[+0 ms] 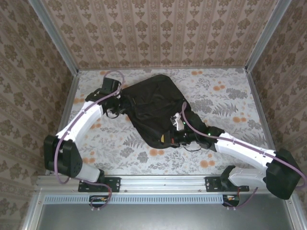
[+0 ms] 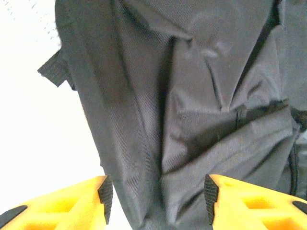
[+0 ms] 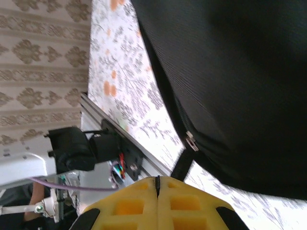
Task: Pack books, pencil case, and school supplies into a backpack
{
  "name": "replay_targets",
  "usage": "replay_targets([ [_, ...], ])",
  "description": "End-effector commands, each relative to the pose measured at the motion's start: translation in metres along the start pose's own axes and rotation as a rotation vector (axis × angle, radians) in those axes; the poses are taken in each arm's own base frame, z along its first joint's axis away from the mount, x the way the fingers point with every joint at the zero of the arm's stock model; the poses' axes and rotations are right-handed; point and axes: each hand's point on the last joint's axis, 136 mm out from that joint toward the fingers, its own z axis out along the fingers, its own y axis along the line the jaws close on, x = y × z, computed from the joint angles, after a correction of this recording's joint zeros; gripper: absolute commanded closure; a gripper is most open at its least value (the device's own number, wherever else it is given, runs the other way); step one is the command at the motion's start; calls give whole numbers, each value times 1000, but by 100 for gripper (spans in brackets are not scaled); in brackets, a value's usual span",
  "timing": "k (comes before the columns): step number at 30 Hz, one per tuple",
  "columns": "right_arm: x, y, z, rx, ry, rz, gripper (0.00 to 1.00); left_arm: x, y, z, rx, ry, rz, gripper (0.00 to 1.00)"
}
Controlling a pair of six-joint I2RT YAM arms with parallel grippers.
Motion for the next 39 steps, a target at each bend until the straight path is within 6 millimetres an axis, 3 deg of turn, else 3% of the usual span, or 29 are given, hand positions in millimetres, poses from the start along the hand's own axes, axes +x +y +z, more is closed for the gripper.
replay_targets([
  [1,-27,36,3,-101,-70,25,100,31,18,-22,-27,34,-106,48],
  [5,-35,52,6,-161,-82,66,100,64,21,-27,49,76,-227,59],
  [11,-33,63,6,-178,-81,63,100,97,7,-12,99,142,-275,60],
  [15,-27,65,8,-181,-75,56,100,103,-5,2,83,170,-252,61],
  [21,-23,62,8,-178,-80,56,100,112,-20,23,87,215,-244,71],
  [26,-21,59,8,-182,-84,57,100,117,-16,30,65,223,-243,77],
  [31,-17,50,13,-160,-74,57,100,112,-12,26,46,208,-239,100],
  [36,-11,30,12,-76,-72,27,100,100,-22,3,72,192,-184,100],
  [39,-7,24,9,-44,-64,4,100,104,-25,-7,80,252,-148,100],
])
